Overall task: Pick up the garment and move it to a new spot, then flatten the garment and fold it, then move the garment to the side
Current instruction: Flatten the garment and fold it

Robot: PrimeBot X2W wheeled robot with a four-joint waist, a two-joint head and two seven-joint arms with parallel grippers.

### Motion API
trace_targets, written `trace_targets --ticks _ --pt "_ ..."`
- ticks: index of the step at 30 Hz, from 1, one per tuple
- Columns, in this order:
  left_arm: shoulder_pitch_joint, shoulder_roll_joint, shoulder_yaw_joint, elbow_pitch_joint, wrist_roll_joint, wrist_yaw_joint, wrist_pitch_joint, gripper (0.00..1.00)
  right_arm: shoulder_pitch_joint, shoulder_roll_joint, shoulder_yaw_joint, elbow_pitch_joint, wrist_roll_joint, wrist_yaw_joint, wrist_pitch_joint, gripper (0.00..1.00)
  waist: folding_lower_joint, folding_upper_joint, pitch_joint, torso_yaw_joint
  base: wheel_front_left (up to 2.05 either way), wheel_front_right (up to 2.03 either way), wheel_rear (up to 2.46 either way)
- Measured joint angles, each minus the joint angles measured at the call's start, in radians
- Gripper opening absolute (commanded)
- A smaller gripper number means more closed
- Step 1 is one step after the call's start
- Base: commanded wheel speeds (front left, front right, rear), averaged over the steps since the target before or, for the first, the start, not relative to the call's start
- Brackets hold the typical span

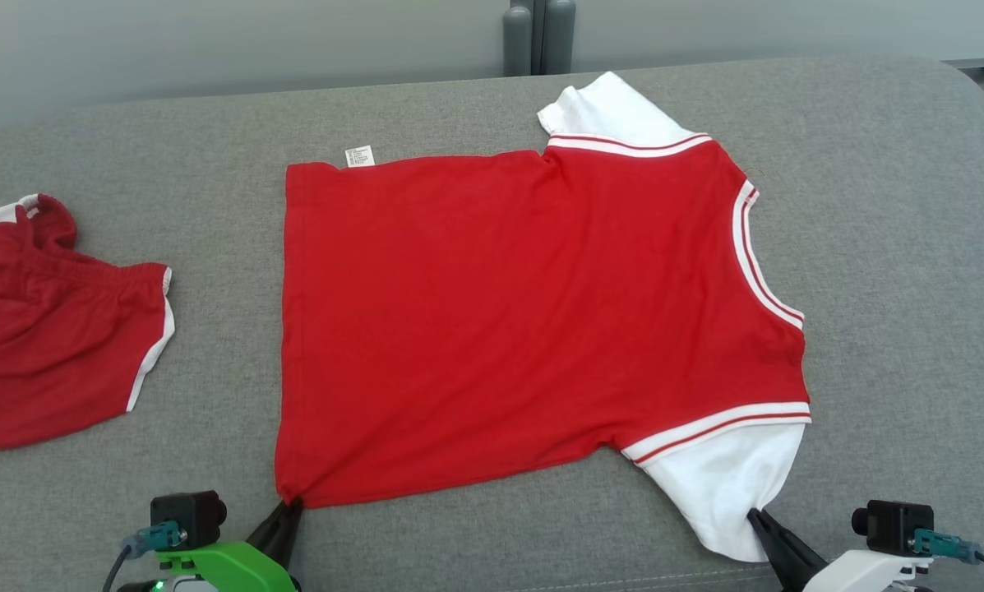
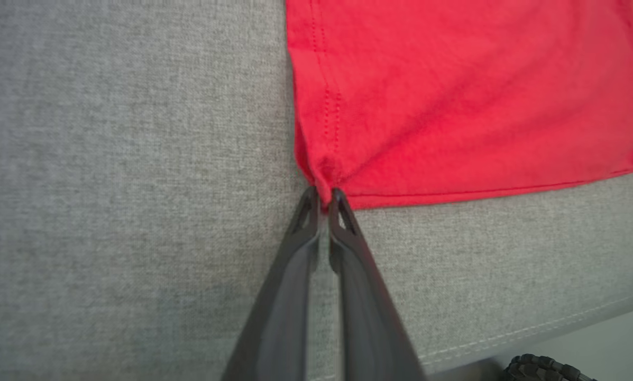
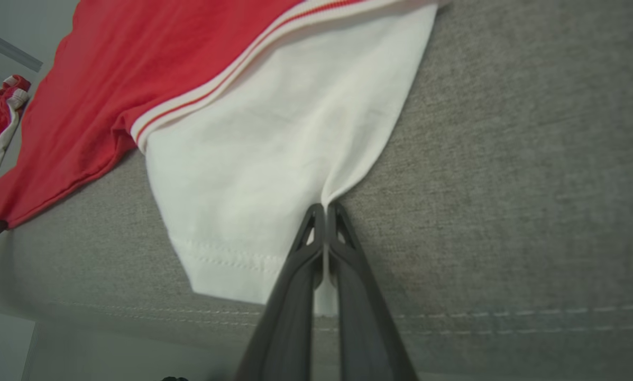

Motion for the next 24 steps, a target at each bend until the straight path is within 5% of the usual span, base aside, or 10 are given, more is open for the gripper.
trace_targets --ticks 11,24 --pt "-0.017 0.000 0.013 -0.008 -0.005 -0.010 -0.009 0.00 -0.001 -0.008 -0.004 -0.008 0.074 0.007 -0.006 0.00 0.0001 0.0000 0.002 0.006 0.00 0.00 0.00" --pt "-0.018 0.015 0.044 -0.085 -0.031 -0.027 -0.028 0.00 -0.001 -0.046 0.011 -0.154 0.228 0.006 -0.015 0.00 0.0000 0.0000 0.006 0.006 0.00 0.00 0.00"
